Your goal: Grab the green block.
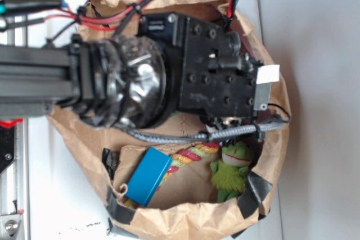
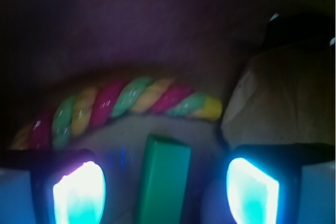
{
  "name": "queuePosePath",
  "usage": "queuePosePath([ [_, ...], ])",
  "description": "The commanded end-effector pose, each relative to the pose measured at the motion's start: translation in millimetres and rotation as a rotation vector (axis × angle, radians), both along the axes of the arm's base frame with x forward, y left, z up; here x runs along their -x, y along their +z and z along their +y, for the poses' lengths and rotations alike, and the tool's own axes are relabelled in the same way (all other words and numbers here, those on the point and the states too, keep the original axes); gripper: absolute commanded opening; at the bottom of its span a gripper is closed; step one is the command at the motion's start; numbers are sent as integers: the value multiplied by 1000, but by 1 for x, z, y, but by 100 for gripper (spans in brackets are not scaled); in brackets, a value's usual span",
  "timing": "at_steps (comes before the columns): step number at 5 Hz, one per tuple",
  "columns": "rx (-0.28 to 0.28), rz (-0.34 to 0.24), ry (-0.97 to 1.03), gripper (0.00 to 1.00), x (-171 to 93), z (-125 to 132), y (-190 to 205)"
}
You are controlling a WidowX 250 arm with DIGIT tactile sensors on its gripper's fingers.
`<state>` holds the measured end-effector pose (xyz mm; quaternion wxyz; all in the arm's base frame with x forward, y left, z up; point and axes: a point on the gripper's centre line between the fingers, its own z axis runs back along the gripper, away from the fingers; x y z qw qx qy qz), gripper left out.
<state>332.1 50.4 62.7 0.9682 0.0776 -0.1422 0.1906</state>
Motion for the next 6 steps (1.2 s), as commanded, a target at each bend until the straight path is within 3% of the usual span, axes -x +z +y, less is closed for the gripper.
queuePosePath([
  [1,30,-36,-29,100,-1,0,8],
  [3,32,-50,-44,100,-3,-4,2],
  [6,-4,-24,-76,100,-3,-12,-14],
])
